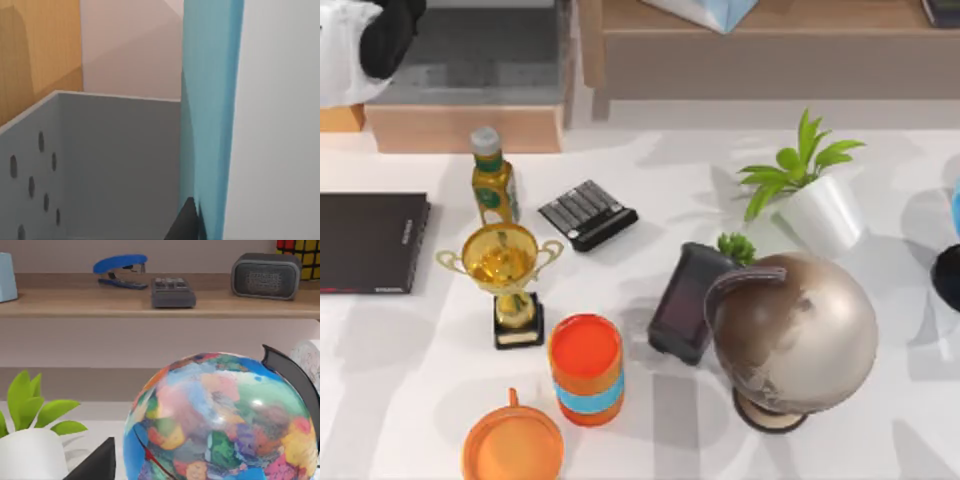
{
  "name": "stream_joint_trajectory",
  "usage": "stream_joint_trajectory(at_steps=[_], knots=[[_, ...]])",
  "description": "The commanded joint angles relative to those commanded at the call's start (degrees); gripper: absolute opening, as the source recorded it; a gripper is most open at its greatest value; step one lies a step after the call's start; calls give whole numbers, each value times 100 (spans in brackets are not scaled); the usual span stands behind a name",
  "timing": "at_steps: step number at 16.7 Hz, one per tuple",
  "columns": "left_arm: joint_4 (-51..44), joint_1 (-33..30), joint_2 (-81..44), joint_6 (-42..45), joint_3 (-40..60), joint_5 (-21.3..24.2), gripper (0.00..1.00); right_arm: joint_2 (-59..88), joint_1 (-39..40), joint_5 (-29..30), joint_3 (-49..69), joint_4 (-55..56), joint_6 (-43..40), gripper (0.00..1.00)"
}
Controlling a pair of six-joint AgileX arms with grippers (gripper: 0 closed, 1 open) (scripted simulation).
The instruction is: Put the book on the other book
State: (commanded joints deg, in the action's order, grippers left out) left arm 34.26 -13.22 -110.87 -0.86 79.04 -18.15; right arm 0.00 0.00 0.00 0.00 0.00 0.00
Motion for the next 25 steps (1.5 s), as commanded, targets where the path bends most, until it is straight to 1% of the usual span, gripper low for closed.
stream_joint_trajectory(at_steps=[2,4,10,13,15,18,22,25], knots=[[-37,-109,-47,-72,54,295,0,0,0,0,0,0,0,100],[-92,-196,-197,39,111,461,0,0,0,0,0,0,0,100],[-104,-190,-229,91,106,486,0,0,0,0,0,0,0,100],[-45,-141,58,451,-142,700,0,0,0,0,0,0,0,100],[36,-35,442,985,-492,972,0,0,0,0,0,0,0,100],[183,236,1180,2146,-1209,1473,0,0,0,0,0,0,0,100],[363,761,2234,4137,-2346,2140,0,0,0,0,0,0,0,100],[436,1250,2878,5763,-3219,2545,0,0,0,0,0,0,0,100]])
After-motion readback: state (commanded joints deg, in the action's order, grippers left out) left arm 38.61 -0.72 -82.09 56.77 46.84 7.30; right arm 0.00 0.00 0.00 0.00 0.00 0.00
